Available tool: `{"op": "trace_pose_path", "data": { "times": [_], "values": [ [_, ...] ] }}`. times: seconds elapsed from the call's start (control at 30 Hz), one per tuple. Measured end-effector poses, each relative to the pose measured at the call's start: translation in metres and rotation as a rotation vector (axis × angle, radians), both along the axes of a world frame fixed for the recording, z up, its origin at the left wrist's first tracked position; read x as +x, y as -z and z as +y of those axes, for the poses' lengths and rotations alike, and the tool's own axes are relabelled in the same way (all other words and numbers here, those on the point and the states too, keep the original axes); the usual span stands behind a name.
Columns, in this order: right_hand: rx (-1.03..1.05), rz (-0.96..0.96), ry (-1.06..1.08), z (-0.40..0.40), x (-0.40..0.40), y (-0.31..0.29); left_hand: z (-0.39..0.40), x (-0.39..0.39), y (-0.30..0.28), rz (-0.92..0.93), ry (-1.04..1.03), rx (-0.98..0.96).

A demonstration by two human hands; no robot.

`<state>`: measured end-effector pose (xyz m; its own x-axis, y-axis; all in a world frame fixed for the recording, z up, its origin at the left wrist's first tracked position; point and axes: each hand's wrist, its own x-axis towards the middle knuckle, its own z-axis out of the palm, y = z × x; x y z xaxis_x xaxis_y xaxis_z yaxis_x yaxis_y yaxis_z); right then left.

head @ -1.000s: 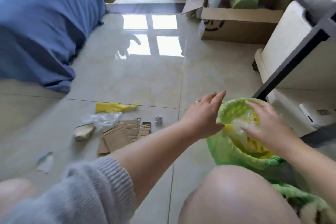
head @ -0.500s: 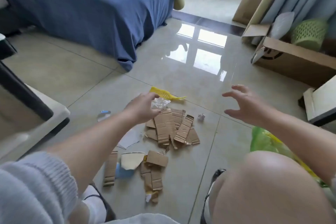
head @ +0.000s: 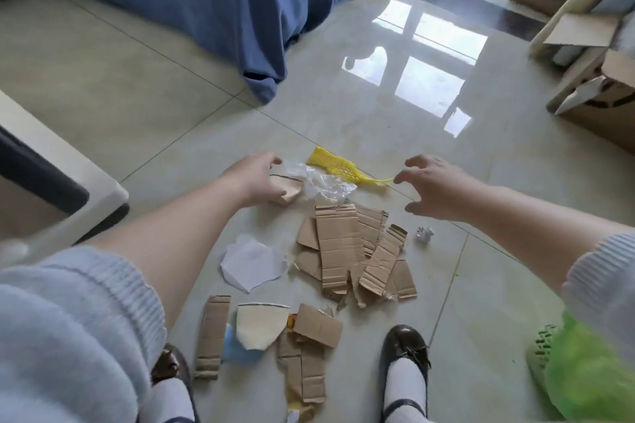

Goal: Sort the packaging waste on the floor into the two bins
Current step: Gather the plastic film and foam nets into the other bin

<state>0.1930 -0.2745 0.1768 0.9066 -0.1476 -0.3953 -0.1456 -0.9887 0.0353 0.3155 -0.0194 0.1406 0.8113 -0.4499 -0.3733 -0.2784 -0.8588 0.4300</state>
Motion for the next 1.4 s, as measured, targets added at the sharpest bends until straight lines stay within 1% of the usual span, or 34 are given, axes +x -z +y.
{"op": "trace_pose_path", "data": {
  "times": [0.13,0.27,0.3,0.43,0.53,0.6,0.7,0.73,0.8,0.87,1.0,1.1,1.23,1.33,1.4],
  "values": [
    [0.035,0.014,-0.002,-0.015,0.049,0.045,-0.035,0.025,0.04,-0.02,0.115,0.046],
    [0.119,-0.024,0.023,-0.028,0.092,0.101,-0.058,0.048,0.088,-0.229,0.233,0.219],
    [0.13,-0.017,0.038,-0.031,0.101,0.116,-0.063,0.053,0.102,-0.249,0.274,0.253],
    [0.172,0.005,0.113,-0.044,0.133,0.183,-0.088,0.07,0.158,-0.257,0.461,0.337],
    [0.124,-0.05,0.113,-0.049,0.151,0.222,-0.109,0.077,0.188,-0.317,0.579,0.382],
    [0.129,-0.089,0.112,-0.051,0.164,0.239,-0.122,0.083,0.203,-0.326,0.614,0.402],
    [0.137,-0.022,0.006,-0.055,0.18,0.254,-0.138,0.088,0.215,-0.278,0.673,0.45],
    [0.121,0.012,-0.057,-0.057,0.184,0.258,-0.141,0.09,0.22,-0.278,0.697,0.458],
    [0.064,0.014,-0.168,-0.06,0.189,0.263,-0.143,0.094,0.228,-0.317,0.715,0.44],
    [0.041,-0.018,-0.195,-0.059,0.19,0.267,-0.143,0.096,0.232,-0.352,0.703,0.386],
    [0.108,-0.074,-0.08,-0.061,0.184,0.273,-0.143,0.1,0.226,-0.312,0.62,0.296],
    [0.162,-0.162,0.04,-0.073,0.177,0.257,-0.142,0.104,0.211,-0.298,0.523,0.165],
    [0.247,-0.254,0.09,-0.089,0.144,0.212,-0.138,0.091,0.182,-0.283,0.377,0.032],
    [0.298,-0.336,0.184,-0.098,0.098,0.173,-0.138,0.063,0.153,-0.269,0.356,-0.042],
    [0.307,-0.342,0.248,-0.102,0.057,0.15,-0.141,0.037,0.133,-0.264,0.376,-0.087]
  ]
}}
